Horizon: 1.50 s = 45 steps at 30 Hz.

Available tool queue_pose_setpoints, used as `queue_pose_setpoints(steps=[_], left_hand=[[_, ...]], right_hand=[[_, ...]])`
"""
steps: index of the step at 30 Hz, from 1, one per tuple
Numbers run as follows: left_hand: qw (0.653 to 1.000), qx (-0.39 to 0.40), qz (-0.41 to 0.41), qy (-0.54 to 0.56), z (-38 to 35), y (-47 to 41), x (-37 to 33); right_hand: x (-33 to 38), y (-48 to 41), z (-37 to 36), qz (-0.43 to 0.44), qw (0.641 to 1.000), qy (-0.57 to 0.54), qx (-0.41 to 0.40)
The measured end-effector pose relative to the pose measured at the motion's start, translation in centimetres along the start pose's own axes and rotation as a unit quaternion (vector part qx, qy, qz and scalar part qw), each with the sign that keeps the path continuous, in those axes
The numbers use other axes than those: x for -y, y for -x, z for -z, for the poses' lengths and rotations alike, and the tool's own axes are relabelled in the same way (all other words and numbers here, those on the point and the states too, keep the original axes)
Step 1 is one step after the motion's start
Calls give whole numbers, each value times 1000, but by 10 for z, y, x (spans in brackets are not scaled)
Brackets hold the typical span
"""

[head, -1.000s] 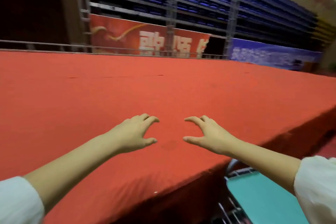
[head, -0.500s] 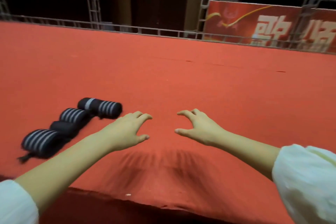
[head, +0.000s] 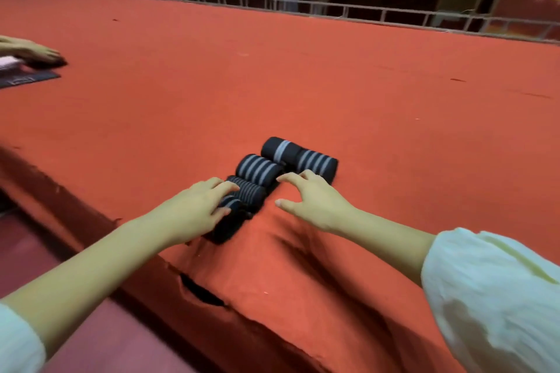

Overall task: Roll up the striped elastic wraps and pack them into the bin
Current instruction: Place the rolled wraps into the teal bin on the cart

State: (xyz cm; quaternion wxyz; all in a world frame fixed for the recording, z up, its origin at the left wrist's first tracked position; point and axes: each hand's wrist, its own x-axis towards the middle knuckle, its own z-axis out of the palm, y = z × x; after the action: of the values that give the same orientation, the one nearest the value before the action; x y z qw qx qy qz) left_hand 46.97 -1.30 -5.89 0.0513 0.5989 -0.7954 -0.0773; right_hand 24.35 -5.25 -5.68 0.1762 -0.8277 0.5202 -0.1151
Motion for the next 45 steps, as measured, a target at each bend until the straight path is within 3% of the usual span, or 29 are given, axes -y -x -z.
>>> queue_pose_setpoints(steps=[10, 14, 18, 23, 26, 33, 37, 41, 45], left_hand=[[996, 39, -48, 66, -1, -13, 36], [997, 49, -59, 18, -3, -10, 43], [992, 67, -59, -86, 0, -2, 42], [994, 36, -70, -79, -5, 11, 42], [990, 57, -75, -107, -4, 8, 37], [978, 86, -58, -183, 8, 0, 25], [993, 33, -26, -108, 17, -2, 13], [997, -32, -58, 32, 19, -15, -25], [993, -49, -80, 72, 7, -31, -87]], right_hand=[[37, -75, -34, 100, 995, 27, 13], [37, -88, -37, 85, 995, 47, 18], [43, -89, -40, 65, 994, 36, 78], [51, -90, -52, 49, 991, 67, 107], [50, -88, -54, 24, 990, 73, 121], [35, -51, -26, 15, 994, -61, 94], [15, -23, 9, -9, 988, -136, 68], [-13, 10, 39, -41, 994, -95, 43], [-47, 51, 62, -80, 993, -75, 33]])
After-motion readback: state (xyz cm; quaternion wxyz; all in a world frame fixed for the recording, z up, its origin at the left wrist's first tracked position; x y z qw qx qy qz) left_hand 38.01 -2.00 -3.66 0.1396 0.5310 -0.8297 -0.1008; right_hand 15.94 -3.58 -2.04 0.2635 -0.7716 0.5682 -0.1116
